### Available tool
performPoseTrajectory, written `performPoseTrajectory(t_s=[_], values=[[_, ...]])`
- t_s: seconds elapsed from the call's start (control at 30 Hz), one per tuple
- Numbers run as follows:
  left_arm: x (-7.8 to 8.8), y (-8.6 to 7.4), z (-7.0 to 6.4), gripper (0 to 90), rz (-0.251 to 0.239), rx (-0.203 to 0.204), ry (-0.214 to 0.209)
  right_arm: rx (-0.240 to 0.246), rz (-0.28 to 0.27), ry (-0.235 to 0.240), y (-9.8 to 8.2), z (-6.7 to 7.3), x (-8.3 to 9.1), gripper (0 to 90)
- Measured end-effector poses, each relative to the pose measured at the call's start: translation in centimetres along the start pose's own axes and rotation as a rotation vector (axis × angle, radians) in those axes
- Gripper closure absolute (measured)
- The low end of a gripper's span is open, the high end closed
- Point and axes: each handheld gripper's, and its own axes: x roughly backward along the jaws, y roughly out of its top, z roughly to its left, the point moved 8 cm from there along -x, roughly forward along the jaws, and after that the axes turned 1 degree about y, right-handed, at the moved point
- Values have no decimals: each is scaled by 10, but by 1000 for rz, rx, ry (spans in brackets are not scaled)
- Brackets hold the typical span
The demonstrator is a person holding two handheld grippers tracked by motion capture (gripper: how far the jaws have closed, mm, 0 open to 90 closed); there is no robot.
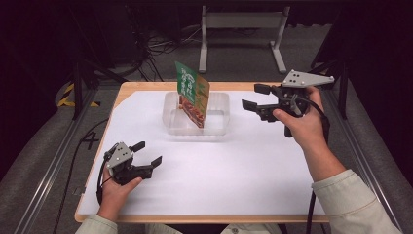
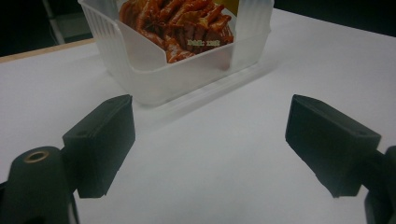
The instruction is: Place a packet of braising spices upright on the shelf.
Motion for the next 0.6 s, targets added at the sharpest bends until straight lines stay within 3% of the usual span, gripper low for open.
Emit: performPoseTrajectory(t_s=[0.17,0.4,0.6], values=[[3,1,-2,167,1,2,-15,35,-6,9,-17,2,17,258],[7,2,-4,170,1,-1,-30,36,-31,13,-36,3,31,257],[12,3,-4,170,-7,3,-37,40,-24,-2,-67,2,38,248]])
